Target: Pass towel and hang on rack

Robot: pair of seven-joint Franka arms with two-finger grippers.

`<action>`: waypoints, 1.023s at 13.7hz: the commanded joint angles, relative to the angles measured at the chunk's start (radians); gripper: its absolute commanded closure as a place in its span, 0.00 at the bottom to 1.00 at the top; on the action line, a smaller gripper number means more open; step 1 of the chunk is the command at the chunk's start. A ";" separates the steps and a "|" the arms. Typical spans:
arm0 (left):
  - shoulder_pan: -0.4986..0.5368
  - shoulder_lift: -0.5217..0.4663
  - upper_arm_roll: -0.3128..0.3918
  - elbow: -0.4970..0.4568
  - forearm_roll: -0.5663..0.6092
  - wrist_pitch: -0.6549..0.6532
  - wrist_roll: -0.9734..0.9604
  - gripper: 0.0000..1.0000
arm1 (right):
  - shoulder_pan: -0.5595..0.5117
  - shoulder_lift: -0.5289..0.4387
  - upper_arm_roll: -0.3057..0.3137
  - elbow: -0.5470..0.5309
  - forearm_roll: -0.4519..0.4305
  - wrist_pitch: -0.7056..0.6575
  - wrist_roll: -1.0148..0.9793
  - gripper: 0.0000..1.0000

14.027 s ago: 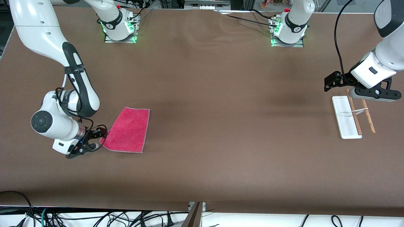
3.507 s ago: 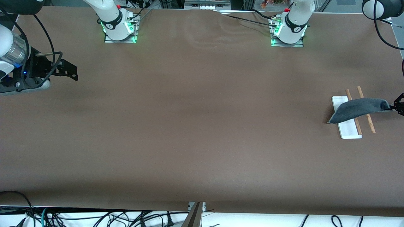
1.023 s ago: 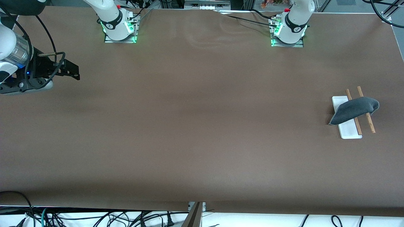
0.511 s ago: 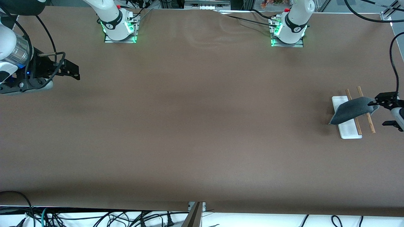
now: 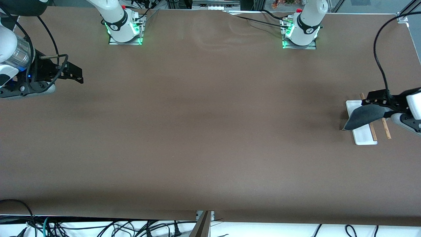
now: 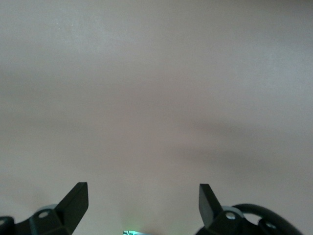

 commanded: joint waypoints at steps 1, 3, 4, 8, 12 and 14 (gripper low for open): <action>0.034 -0.194 -0.150 -0.264 0.137 0.137 -0.195 0.00 | -0.008 -0.007 0.009 0.002 0.000 -0.013 0.002 0.00; 0.034 -0.246 -0.161 -0.333 0.139 0.194 -0.344 0.00 | -0.008 -0.005 0.009 0.002 0.000 -0.013 0.002 0.00; 0.034 -0.268 -0.160 -0.356 0.135 0.246 -0.366 0.00 | -0.008 -0.007 0.009 0.002 0.000 -0.013 0.002 0.00; 0.009 -0.303 -0.127 -0.395 0.130 0.303 -0.366 0.00 | -0.008 -0.007 0.009 0.002 0.000 -0.013 0.002 0.00; 0.009 -0.303 -0.126 -0.393 0.092 0.305 -0.374 0.00 | -0.008 -0.007 0.009 0.002 0.000 -0.011 0.001 0.00; 0.008 -0.303 -0.126 -0.393 0.092 0.305 -0.379 0.00 | -0.008 -0.005 0.009 0.002 0.000 -0.011 0.002 0.00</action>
